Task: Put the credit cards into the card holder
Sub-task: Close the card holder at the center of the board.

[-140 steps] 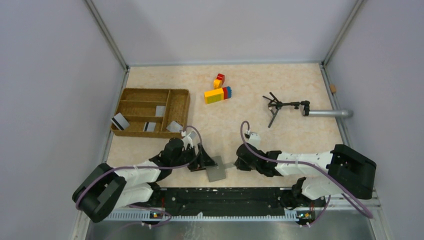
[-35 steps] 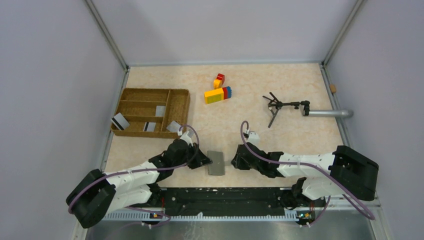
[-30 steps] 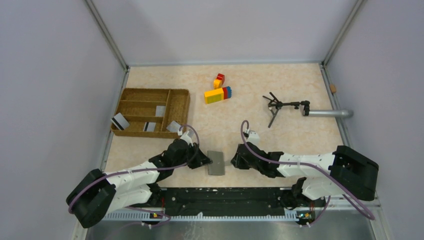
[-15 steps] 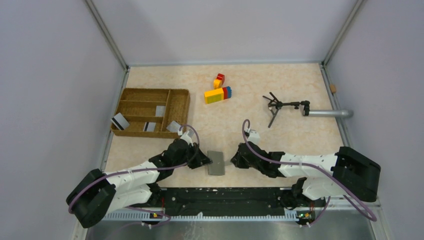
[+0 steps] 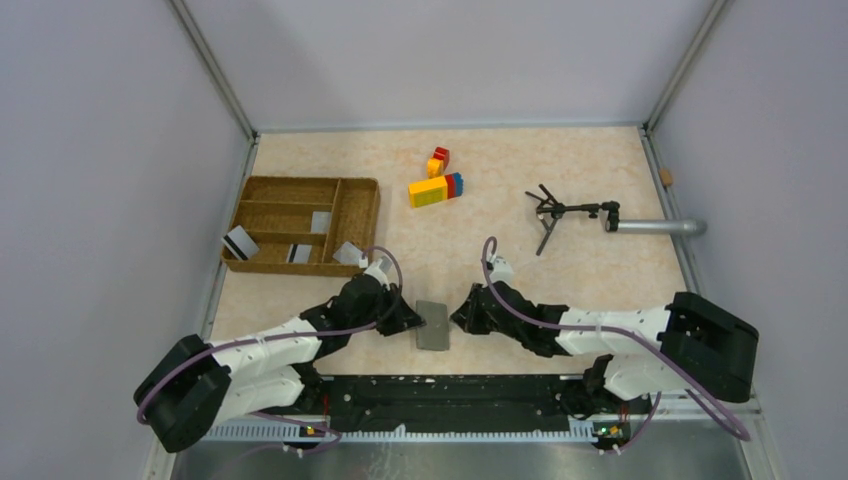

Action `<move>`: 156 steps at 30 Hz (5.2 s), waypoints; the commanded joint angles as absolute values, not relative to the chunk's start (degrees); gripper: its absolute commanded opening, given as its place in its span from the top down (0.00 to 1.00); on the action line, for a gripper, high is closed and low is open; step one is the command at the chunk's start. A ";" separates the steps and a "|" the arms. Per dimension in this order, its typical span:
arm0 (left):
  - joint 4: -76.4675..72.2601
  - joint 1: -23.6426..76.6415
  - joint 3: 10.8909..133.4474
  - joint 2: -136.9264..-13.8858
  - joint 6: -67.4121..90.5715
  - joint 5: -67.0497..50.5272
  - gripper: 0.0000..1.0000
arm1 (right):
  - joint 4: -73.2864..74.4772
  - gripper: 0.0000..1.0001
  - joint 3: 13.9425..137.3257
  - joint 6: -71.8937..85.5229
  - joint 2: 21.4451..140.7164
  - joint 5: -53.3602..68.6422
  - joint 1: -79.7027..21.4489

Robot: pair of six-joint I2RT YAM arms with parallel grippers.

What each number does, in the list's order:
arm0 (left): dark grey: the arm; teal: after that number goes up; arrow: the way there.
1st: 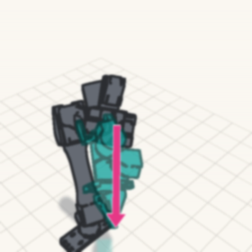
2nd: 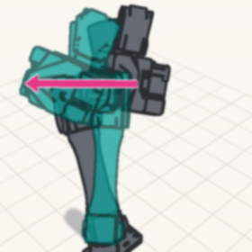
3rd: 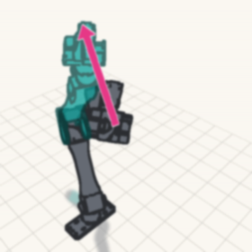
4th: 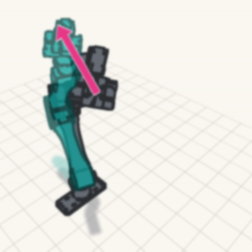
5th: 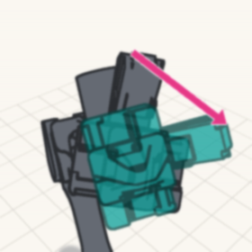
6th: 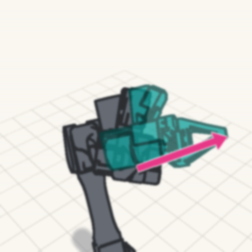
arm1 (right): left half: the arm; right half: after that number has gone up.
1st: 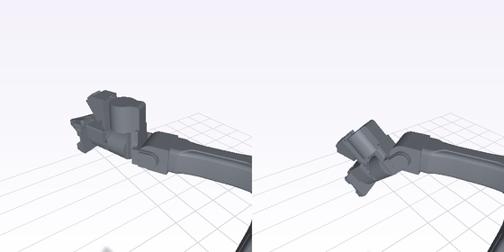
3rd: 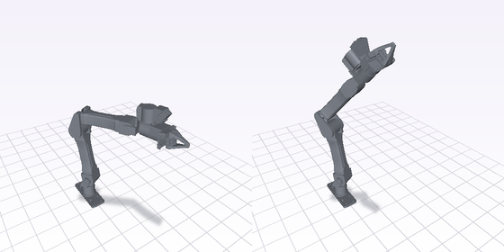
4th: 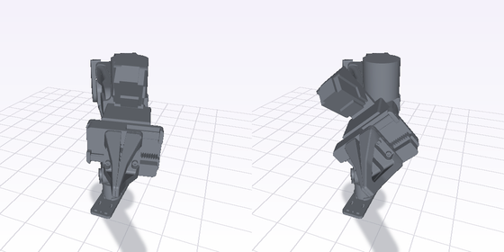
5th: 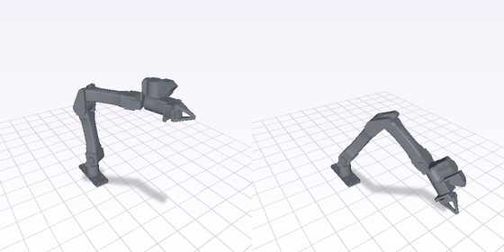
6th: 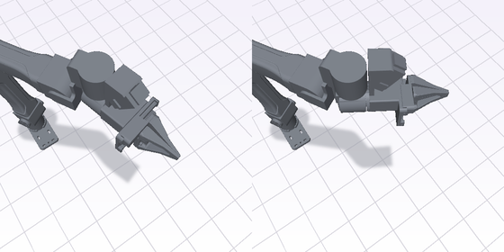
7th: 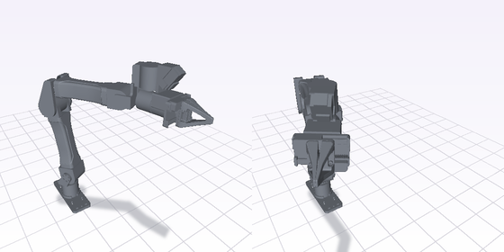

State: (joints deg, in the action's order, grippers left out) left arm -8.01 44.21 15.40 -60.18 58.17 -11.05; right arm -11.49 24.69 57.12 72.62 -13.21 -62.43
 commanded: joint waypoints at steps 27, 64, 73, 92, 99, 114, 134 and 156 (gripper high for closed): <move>-6.25 44.82 16.96 -61.35 56.69 -9.32 1.00 | -17.20 1.00 29.95 52.60 81.09 -9.68 -64.27; -6.02 44.85 17.15 -60.98 56.73 -9.42 1.00 | -14.13 1.00 33.40 49.70 84.56 -8.14 -66.81; -5.49 44.82 17.25 -60.70 56.78 -8.99 1.00 | -11.30 1.00 33.32 52.72 85.34 -9.46 -68.35; -4.97 44.85 16.88 -60.27 57.95 -8.00 1.00 | -17.75 1.00 21.34 69.21 84.56 -18.98 -72.01; -4.64 44.82 16.75 -60.29 58.73 -7.67 1.00 | -18.30 1.00 21.00 75.28 87.78 -22.42 -75.56; -7.82 44.82 12.93 -58.23 64.16 -5.59 1.00 | -17.12 1.00 14.88 91.32 88.63 -29.35 -80.23; -5.56 44.74 16.21 -61.59 60.61 -5.80 1.00 | 8.07 0.82 29.76 65.90 76.08 -28.13 -79.48; -6.35 44.74 16.61 -62.65 59.68 -7.57 1.00 | 18.75 0.58 52.57 49.38 89.28 -21.98 -71.38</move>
